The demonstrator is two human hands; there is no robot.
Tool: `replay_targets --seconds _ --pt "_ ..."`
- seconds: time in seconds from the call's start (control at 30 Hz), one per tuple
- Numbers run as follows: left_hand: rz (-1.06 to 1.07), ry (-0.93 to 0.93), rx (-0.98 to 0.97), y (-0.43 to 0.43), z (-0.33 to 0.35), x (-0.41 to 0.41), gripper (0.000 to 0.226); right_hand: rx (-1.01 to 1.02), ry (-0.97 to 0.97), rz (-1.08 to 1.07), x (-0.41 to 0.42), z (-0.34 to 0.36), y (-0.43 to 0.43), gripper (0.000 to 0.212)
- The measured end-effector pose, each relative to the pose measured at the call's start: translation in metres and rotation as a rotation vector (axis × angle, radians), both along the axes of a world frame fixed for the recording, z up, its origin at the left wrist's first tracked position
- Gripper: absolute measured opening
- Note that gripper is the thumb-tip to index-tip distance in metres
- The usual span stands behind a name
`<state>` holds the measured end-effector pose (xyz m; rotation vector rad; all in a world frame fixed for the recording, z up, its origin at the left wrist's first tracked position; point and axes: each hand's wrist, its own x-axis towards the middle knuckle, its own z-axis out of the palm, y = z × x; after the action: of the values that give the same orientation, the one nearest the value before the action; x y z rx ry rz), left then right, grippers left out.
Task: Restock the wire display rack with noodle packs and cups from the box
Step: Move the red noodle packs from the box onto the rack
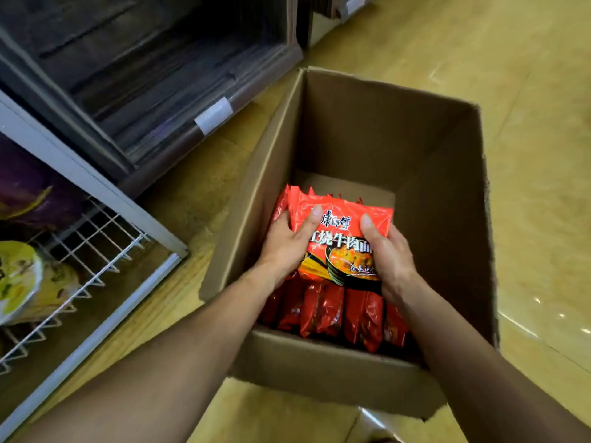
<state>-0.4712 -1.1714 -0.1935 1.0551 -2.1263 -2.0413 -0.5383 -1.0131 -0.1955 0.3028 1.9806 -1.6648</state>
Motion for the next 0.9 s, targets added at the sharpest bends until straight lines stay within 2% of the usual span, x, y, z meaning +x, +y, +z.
replay_targets --seconds 0.17,0.37,0.47,0.57,0.63,0.8,0.9 --pt "-0.086 -0.021 0.034 0.006 0.052 0.013 0.050 -0.044 -0.043 0.014 0.026 0.065 0.026 0.037" --pt "-0.016 -0.131 0.073 0.014 0.134 0.040 0.064 -0.085 -0.138 0.004 0.048 0.152 0.028 0.032" --pt "0.051 -0.164 0.182 0.022 0.183 0.062 0.058 -0.041 -0.198 0.064 0.059 0.204 0.035 0.041" --pt "0.047 -0.165 0.320 0.031 0.230 0.086 0.053 -0.041 -0.226 0.120 0.075 0.257 0.043 0.042" --pt "0.053 -0.171 0.392 0.036 0.263 0.103 0.059 -0.029 -0.243 0.151 0.086 0.295 0.045 0.040" --pt "0.073 -0.208 0.419 0.038 0.350 0.146 0.082 0.018 -0.254 0.225 0.115 0.386 0.041 0.040" --pt "0.064 -0.203 0.410 0.034 0.406 0.168 0.068 0.031 -0.220 0.293 0.127 0.439 0.033 0.042"
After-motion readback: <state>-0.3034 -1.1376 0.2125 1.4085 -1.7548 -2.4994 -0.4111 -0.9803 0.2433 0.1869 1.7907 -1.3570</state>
